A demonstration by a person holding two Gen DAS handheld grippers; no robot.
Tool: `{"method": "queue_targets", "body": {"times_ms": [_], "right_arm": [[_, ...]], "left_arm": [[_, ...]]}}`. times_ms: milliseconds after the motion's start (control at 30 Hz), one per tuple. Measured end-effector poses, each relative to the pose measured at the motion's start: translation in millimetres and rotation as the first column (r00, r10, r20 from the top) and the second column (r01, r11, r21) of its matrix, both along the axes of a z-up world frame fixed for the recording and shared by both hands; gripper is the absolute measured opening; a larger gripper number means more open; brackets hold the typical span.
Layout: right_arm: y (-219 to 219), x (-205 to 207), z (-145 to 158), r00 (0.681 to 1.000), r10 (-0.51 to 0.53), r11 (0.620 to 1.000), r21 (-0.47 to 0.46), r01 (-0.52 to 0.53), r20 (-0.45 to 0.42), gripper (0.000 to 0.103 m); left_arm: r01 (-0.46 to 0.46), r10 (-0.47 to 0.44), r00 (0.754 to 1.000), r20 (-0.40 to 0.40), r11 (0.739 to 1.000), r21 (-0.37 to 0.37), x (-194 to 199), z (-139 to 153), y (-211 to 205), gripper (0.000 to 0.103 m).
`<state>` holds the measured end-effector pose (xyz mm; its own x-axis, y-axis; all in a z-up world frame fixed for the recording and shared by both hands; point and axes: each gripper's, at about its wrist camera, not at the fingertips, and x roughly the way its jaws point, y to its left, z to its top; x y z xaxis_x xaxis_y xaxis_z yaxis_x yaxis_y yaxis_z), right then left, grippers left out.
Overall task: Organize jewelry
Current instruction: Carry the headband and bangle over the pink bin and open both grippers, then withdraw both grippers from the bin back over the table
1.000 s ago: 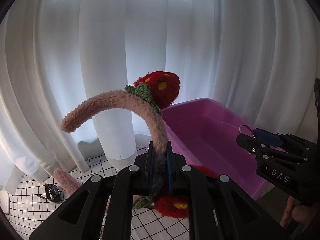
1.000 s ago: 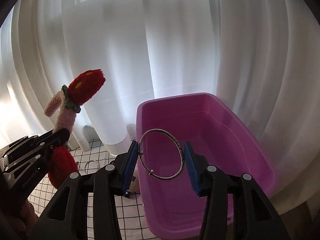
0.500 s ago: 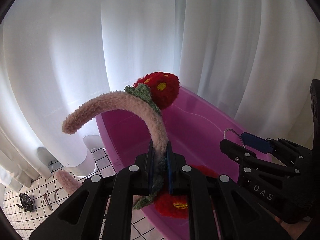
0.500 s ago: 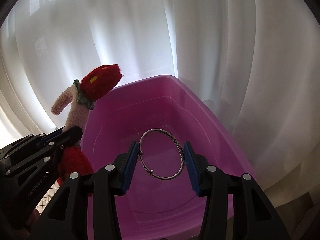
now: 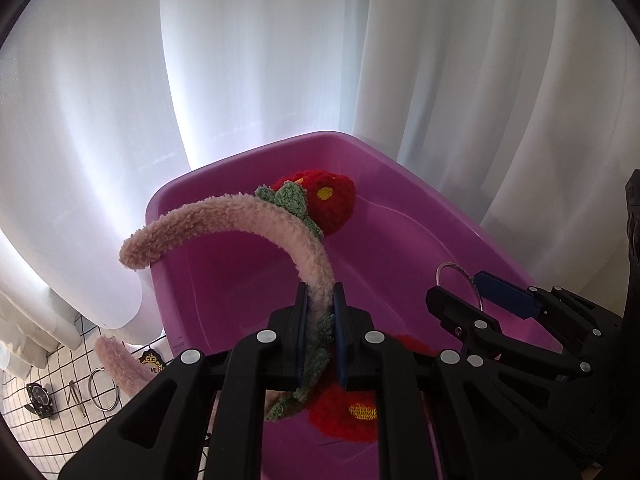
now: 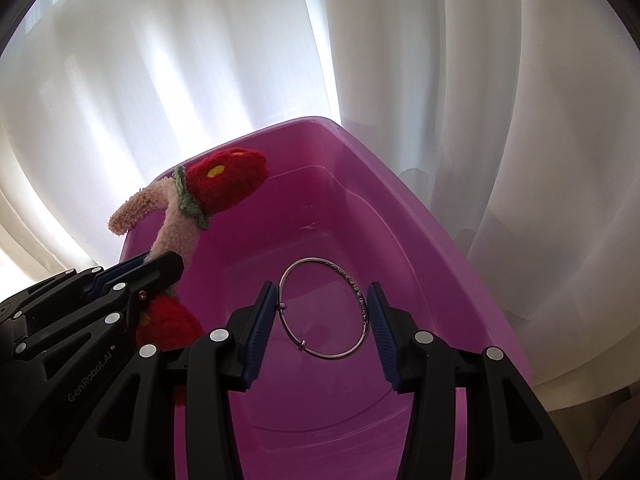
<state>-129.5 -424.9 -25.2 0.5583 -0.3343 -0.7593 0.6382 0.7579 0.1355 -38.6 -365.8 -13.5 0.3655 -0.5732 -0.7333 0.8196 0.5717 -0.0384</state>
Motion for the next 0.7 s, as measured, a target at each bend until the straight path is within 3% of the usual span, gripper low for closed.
{"method": "queue_targets", "body": {"times_ms": [100, 167, 267, 533, 700], "right_arm": [[-1, -1, 2, 1.0, -0.009, 1.0, 0.0, 0.009, -0.006, 0.052], [-2, -4, 2, 1.0, -0.02, 1.0, -0.004, 0.02, -0.011, 0.053], [-7, -7, 0, 1.0, -0.029, 1.0, 0.006, 0.029, -0.011, 0.054], [-9, -3, -4, 1.0, -0.028, 0.999, 0.018, 0.028, -0.014, 0.054], [-10, 1, -6, 0.999, -0.035, 0.999, 0.013, 0.035, -0.017, 0.057]], "left_arm": [[-0.012, 0.012, 1.0, 0.019, 1.0, 0.015, -2, 0, -5, 0.027], [-0.035, 0.035, 0.999, 0.033, 0.999, 0.006, -1, 0, -2, 0.044], [-0.054, 0.055, 0.998, 0.031, 0.998, -0.008, 1, 4, 0, 0.06], [-0.076, 0.076, 0.996, 0.043, 0.997, -0.004, 5, 7, 16, 0.066], [-0.116, 0.116, 0.992, 0.04, 0.993, -0.014, 14, 5, 29, 0.085]]}}
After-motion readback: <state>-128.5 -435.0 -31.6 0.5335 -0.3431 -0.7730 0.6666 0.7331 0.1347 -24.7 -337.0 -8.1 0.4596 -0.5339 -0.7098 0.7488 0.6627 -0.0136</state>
